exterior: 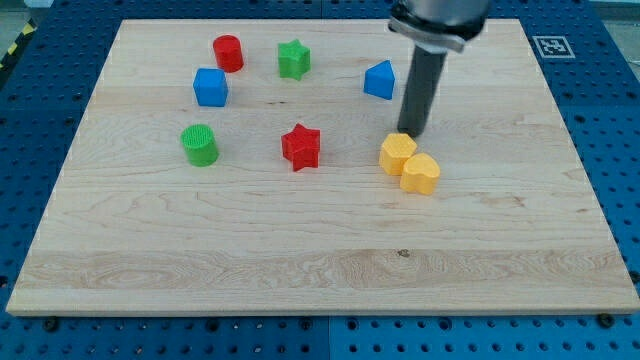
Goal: Slide the yellow hexagon along with yellow heart
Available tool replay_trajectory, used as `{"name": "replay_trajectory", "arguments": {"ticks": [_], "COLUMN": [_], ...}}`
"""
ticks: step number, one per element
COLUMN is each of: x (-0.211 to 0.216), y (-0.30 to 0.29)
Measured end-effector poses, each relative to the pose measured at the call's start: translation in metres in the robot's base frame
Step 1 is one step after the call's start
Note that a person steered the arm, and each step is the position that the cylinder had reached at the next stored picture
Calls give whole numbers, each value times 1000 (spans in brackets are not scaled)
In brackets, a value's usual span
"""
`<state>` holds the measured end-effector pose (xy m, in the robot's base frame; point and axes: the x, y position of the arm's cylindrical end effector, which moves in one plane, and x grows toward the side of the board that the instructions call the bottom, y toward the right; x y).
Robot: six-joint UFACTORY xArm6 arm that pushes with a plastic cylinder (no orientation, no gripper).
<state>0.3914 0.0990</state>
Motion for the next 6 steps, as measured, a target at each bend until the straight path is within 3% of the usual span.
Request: {"name": "replay_trajectory", "arguments": {"ticks": [1,2,5,6], "x": [-13,20,70,112], "y": [-47,-81,-15,-15]}}
